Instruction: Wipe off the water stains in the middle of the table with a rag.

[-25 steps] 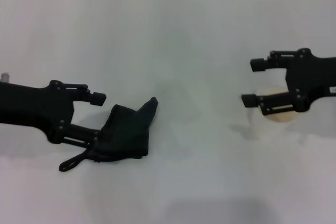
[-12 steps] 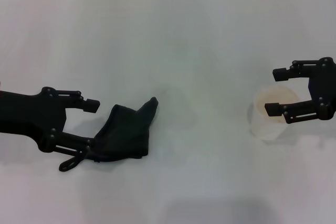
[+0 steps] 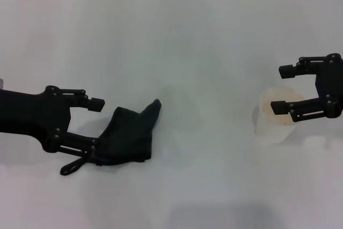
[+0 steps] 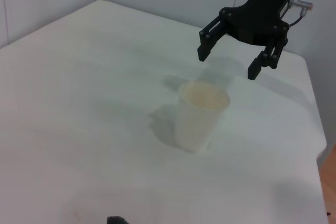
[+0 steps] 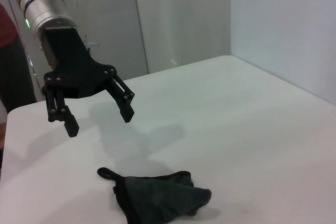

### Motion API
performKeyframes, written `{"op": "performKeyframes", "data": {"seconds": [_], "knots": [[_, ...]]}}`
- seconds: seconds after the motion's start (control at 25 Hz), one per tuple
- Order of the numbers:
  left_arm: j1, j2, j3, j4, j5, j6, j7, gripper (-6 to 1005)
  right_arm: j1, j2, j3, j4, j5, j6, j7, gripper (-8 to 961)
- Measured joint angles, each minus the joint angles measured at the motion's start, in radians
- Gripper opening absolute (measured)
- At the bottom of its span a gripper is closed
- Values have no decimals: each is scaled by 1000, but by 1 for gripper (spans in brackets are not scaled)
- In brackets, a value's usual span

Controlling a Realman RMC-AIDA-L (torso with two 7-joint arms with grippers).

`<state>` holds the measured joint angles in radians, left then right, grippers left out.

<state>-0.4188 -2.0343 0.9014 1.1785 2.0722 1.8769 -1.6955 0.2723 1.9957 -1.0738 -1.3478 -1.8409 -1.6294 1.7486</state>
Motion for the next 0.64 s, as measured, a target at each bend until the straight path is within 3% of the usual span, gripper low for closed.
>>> {"op": "performKeyframes", "data": {"seconds": [0.64], "knots": [[0, -10, -6, -4, -1, -4, 0, 884, 5, 3, 0, -1, -37, -1, 18, 829]]}}
